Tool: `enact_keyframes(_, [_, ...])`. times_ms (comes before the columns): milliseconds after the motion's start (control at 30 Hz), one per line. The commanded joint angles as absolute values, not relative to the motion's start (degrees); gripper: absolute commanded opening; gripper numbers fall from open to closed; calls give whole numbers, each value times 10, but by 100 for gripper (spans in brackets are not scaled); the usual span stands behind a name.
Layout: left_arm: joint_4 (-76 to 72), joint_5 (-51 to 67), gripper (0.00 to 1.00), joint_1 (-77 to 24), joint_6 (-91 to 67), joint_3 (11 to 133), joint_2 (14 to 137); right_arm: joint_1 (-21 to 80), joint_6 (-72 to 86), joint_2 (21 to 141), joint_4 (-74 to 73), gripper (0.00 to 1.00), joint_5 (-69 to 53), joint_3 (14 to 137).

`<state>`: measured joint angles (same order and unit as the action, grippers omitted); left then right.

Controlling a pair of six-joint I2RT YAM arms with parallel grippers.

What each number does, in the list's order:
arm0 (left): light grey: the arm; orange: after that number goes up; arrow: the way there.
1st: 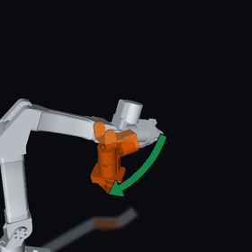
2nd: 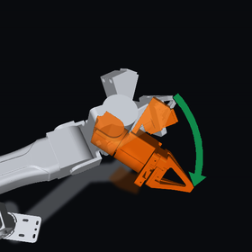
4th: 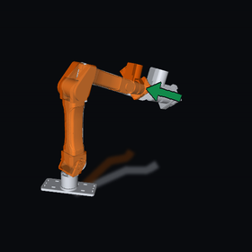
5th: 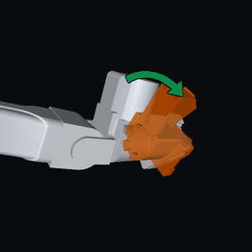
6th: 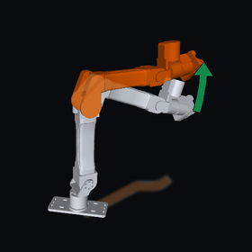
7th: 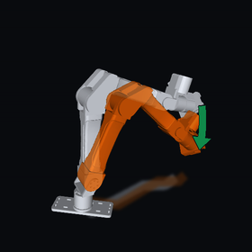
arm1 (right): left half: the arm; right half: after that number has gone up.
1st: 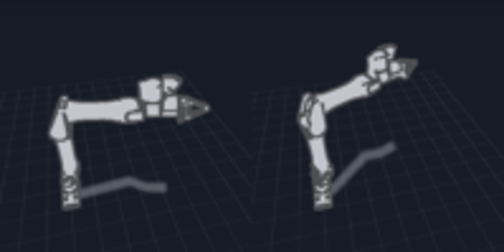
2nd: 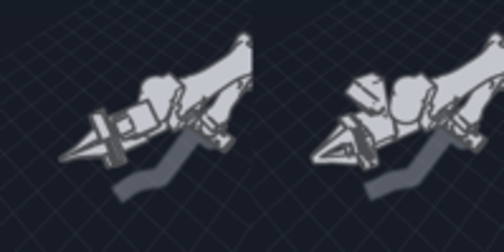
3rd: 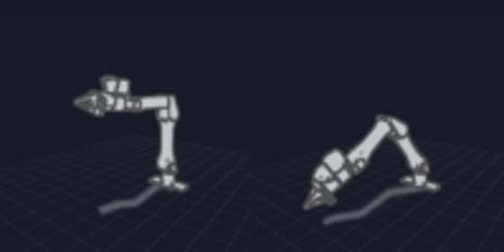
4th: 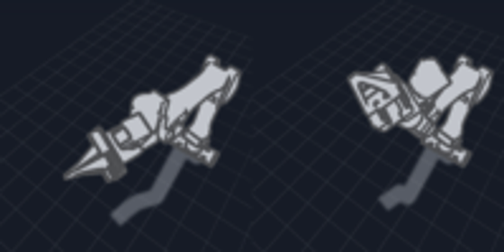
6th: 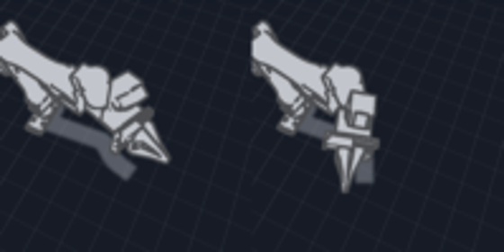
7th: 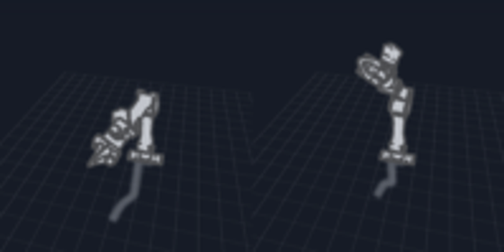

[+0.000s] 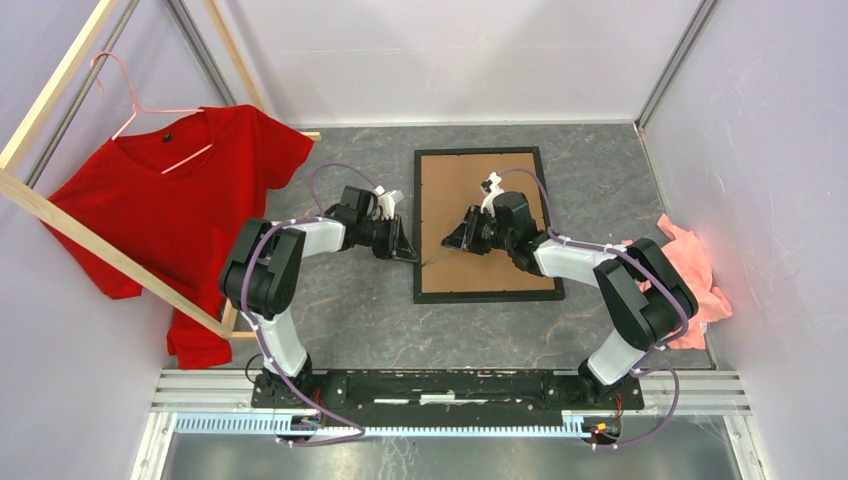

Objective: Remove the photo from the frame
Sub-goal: Release the photo frame item from the photo frame.

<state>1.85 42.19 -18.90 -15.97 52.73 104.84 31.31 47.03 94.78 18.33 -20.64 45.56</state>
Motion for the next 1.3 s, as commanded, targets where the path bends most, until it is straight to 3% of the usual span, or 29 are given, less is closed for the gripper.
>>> enact_keyframes(0, [30, 368, 9, -214, -174, 542, 1069, 345, 474, 926, 147, 0, -231, 470])
enact_keyframes(1267, [10, 287, 2, -277, -208, 551, 1070, 446, 496, 966, 32, 0, -266, 638])
